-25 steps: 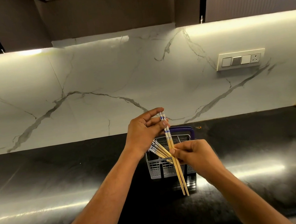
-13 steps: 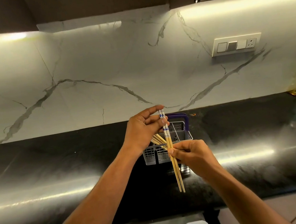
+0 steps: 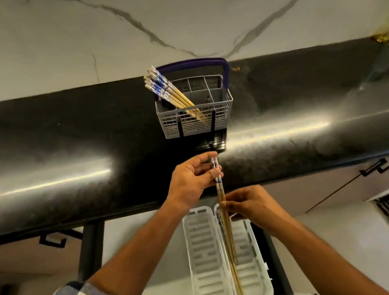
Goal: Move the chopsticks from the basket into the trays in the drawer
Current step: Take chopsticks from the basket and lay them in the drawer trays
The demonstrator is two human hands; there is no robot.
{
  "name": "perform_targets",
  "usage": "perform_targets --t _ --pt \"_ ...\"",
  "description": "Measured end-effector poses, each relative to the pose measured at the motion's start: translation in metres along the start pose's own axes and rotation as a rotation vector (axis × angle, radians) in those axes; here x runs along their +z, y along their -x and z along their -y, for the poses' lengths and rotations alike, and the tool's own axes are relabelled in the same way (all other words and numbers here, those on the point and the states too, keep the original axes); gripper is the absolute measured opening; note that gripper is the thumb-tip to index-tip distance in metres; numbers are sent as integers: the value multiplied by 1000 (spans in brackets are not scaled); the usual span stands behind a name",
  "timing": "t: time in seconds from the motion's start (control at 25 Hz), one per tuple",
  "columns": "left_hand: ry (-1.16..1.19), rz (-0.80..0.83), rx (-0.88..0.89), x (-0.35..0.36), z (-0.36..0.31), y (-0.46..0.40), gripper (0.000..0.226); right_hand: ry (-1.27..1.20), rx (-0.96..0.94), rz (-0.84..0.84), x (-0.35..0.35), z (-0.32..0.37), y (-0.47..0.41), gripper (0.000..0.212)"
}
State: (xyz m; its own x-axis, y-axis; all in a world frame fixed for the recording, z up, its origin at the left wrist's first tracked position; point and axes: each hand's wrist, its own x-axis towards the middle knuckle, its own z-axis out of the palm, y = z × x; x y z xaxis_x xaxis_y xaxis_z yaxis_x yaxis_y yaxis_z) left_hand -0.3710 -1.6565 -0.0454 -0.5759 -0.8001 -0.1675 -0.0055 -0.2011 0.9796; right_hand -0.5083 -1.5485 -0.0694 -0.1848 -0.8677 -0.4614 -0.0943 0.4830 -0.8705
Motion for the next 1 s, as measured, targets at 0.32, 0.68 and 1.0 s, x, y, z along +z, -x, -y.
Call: perform_targets --t 0.32,0.68,1.0 --pt "-237 199 -232 -7 66 12 58 -10 161 -91 7 -90 3 11" --pt "-338 90 -363 -36 99 16 24 431 368 -271 52 -150 -34 25" --pt "-343 55 -365 -48 99 20 20 468 432 -247 62 -159 -55 20"
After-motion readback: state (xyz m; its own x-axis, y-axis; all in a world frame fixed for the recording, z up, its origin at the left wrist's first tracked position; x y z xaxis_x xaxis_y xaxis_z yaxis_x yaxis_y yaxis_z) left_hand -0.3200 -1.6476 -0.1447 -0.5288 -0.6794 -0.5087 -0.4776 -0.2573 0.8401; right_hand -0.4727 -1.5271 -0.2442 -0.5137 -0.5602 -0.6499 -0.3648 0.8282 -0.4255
